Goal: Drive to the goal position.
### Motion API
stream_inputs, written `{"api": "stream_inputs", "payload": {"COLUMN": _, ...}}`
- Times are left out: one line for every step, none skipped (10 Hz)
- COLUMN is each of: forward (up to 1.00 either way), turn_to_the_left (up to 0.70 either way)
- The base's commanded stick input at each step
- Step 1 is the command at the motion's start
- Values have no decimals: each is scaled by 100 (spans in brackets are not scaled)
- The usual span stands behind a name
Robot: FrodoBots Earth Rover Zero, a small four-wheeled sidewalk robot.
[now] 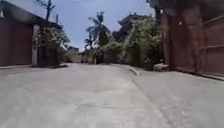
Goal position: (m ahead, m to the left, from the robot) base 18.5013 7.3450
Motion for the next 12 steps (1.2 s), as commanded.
{"api": "stream_inputs", "payload": {"forward": 100, "turn_to_the_left": 3}}
{"api": "stream_inputs", "payload": {"forward": 100, "turn_to_the_left": 3}}
{"api": "stream_inputs", "payload": {"forward": 100, "turn_to_the_left": 3}}
{"api": "stream_inputs", "payload": {"forward": 100, "turn_to_the_left": 3}}
{"api": "stream_inputs", "payload": {"forward": 100, "turn_to_the_left": 3}}
{"api": "stream_inputs", "payload": {"forward": 100, "turn_to_the_left": 3}}
{"api": "stream_inputs", "payload": {"forward": 100, "turn_to_the_left": 3}}
{"api": "stream_inputs", "payload": {"forward": 100, "turn_to_the_left": 3}}
{"api": "stream_inputs", "payload": {"forward": 100, "turn_to_the_left": 3}}
{"api": "stream_inputs", "payload": {"forward": 100, "turn_to_the_left": 3}}
{"api": "stream_inputs", "payload": {"forward": 100, "turn_to_the_left": 3}}
{"api": "stream_inputs", "payload": {"forward": 100, "turn_to_the_left": 3}}
